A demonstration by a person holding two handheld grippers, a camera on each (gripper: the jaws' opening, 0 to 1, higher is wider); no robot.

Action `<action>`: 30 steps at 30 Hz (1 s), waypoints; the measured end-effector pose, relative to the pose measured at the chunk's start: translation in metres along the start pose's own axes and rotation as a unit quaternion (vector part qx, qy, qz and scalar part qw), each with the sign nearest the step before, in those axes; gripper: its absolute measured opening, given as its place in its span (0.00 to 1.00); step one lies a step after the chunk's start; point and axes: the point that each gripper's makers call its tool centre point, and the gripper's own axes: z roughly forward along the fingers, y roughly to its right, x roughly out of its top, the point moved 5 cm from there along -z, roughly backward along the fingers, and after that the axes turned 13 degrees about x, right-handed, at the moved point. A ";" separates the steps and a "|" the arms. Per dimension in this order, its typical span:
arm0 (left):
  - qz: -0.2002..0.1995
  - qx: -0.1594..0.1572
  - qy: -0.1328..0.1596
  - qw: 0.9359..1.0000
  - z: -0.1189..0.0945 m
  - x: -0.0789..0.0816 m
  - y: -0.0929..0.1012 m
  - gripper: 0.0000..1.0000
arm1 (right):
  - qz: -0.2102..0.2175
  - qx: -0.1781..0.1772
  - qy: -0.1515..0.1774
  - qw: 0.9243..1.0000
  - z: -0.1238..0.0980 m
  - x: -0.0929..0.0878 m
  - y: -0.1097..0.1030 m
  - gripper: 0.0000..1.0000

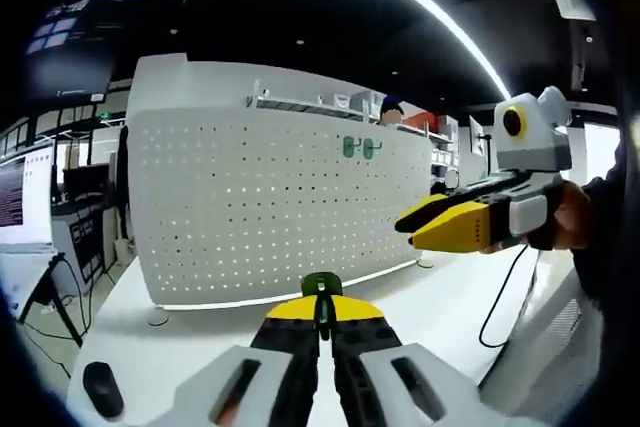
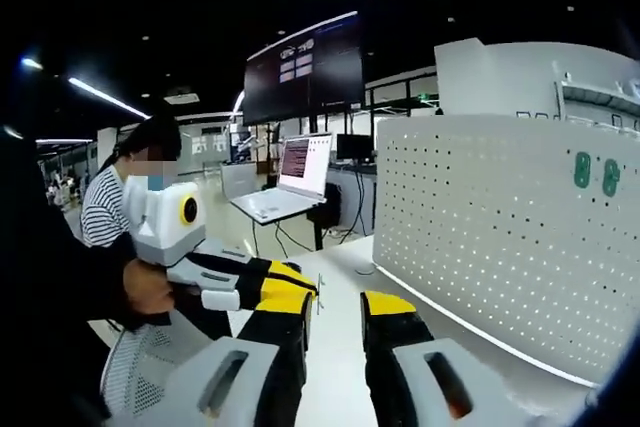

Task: Insert the hook assembly into the mounting plate slot until the hook locks in place.

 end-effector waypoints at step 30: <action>0.044 -0.007 0.044 0.998 0.073 0.093 0.037 0.03 | 0.021 -0.141 0.039 0.989 -0.114 -0.011 0.064 0.35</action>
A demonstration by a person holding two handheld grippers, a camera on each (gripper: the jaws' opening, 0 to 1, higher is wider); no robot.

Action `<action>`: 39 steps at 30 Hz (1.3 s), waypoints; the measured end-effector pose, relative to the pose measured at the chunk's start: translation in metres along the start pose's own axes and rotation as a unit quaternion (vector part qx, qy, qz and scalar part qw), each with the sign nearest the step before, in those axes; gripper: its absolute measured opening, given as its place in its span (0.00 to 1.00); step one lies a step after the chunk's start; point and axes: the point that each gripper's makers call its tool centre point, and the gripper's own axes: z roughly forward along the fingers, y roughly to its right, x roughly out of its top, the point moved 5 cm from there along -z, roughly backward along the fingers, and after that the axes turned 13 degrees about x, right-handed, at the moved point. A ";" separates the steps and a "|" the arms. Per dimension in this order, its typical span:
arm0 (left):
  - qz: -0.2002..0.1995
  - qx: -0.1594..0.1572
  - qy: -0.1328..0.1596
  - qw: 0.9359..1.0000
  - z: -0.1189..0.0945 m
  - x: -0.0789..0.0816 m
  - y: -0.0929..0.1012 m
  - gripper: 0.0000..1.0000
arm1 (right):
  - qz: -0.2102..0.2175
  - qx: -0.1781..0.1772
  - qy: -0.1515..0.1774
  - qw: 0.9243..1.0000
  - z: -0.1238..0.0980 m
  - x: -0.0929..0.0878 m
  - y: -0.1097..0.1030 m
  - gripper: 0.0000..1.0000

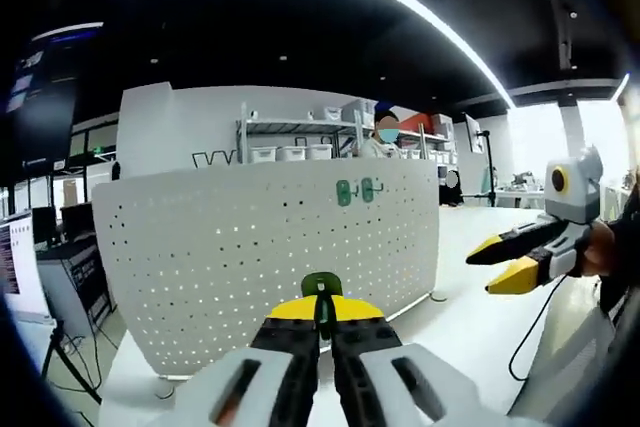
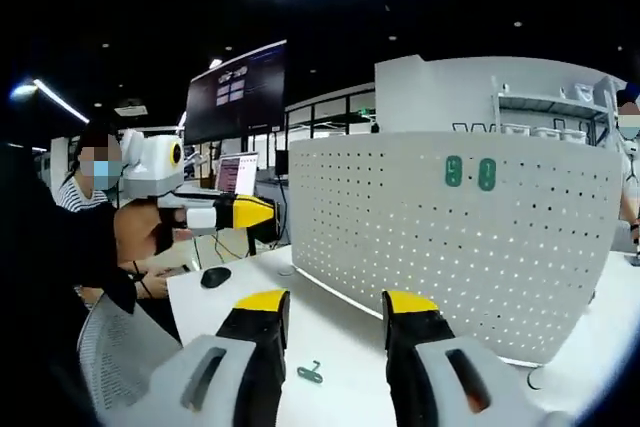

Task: Insert the hook assembly into the mounting plate slot until the hook locks in place.

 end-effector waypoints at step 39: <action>0.017 0.045 0.062 0.997 0.170 0.065 0.042 0.03 | 0.051 -0.094 0.007 0.994 -0.042 -0.031 0.044 0.37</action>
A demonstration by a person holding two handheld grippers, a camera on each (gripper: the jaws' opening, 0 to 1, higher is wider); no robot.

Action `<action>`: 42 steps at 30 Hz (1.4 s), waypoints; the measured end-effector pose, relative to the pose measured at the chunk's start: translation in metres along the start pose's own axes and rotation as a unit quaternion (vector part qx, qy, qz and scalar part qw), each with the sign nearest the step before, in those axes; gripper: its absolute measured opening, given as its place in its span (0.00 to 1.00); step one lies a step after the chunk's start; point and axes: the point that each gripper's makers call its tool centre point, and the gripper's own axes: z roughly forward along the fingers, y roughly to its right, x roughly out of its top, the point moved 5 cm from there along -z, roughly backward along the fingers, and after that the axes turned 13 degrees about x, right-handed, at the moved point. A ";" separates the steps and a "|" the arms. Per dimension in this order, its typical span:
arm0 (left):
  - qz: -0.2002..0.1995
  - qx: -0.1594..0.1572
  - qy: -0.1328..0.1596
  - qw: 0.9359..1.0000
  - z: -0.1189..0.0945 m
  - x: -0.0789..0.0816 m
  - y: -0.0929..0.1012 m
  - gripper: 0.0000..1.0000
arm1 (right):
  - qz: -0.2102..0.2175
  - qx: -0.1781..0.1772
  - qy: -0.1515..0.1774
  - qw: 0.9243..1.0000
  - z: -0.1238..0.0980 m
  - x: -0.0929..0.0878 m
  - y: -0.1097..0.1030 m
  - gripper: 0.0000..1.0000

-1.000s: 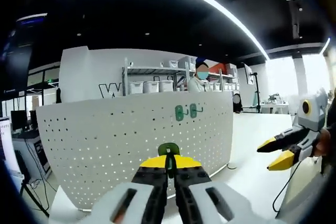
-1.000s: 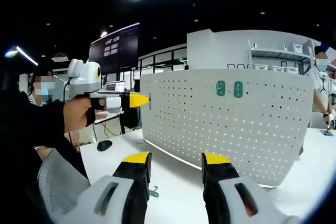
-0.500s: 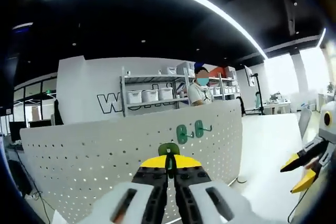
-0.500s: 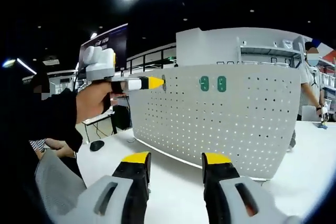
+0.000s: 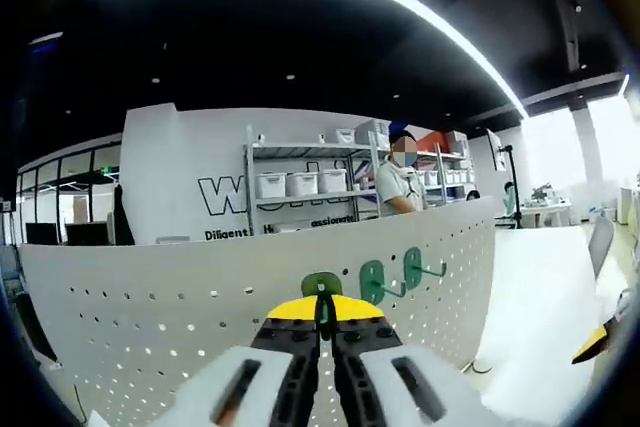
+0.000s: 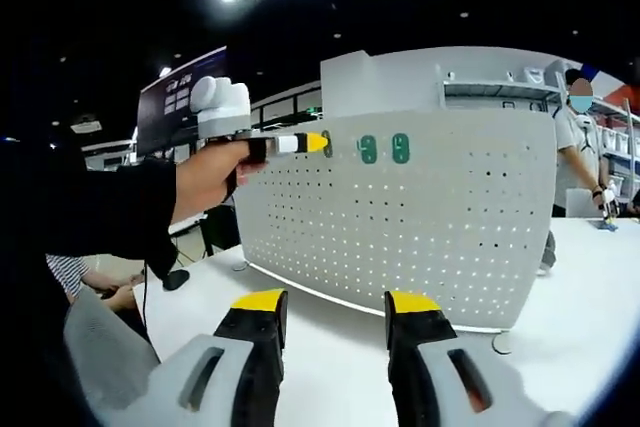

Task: Insert the hook assembly into the mounting plate slot until the hook locks in place.

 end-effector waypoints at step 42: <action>0.024 0.117 0.021 0.993 0.018 -0.012 0.013 0.02 | 0.006 0.010 -0.015 1.000 -0.001 -0.007 0.012 0.36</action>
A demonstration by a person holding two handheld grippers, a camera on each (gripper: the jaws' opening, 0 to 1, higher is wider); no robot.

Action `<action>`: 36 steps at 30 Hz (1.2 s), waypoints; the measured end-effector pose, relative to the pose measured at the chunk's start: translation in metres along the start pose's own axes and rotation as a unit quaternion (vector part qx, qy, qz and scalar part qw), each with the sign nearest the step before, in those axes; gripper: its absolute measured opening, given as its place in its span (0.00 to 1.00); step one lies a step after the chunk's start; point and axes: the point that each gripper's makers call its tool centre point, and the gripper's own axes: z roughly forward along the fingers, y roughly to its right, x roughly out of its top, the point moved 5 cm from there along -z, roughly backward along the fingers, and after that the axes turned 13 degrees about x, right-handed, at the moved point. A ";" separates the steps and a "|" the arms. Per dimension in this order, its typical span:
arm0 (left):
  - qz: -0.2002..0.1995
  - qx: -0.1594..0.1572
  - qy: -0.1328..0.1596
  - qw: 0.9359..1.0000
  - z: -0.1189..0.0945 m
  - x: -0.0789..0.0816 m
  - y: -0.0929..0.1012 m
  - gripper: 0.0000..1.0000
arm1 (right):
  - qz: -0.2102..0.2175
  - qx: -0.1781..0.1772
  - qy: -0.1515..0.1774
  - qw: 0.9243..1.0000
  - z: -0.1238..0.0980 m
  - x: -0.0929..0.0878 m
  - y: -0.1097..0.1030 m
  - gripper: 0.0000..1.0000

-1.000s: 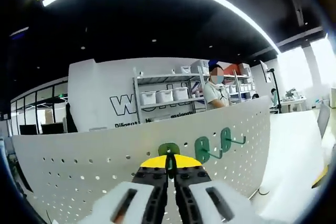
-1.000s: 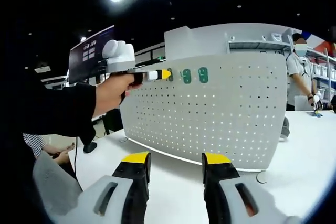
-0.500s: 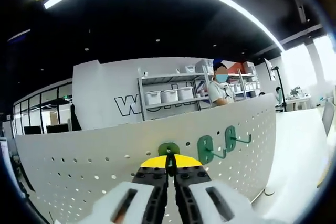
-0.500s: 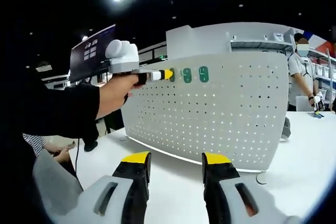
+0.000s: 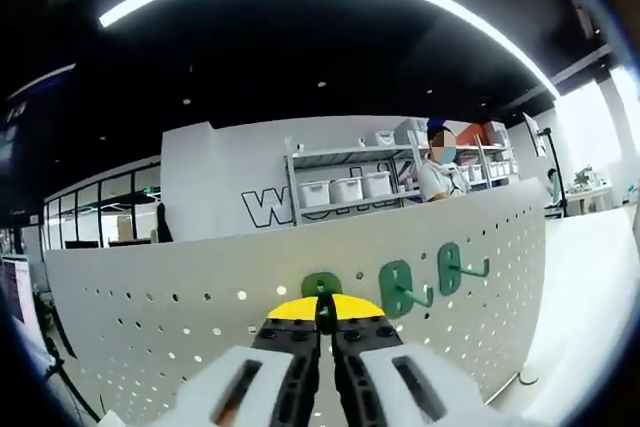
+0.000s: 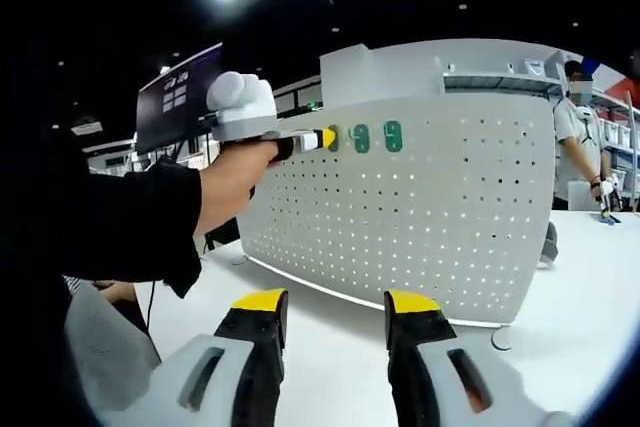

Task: Insert the hook assembly into the mounting plate slot until the hook locks in place.

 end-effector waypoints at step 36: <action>0.008 -0.037 0.003 0.999 -0.013 -0.010 -0.001 0.16 | -0.008 -0.004 -0.010 1.000 -0.001 0.004 -0.004 0.35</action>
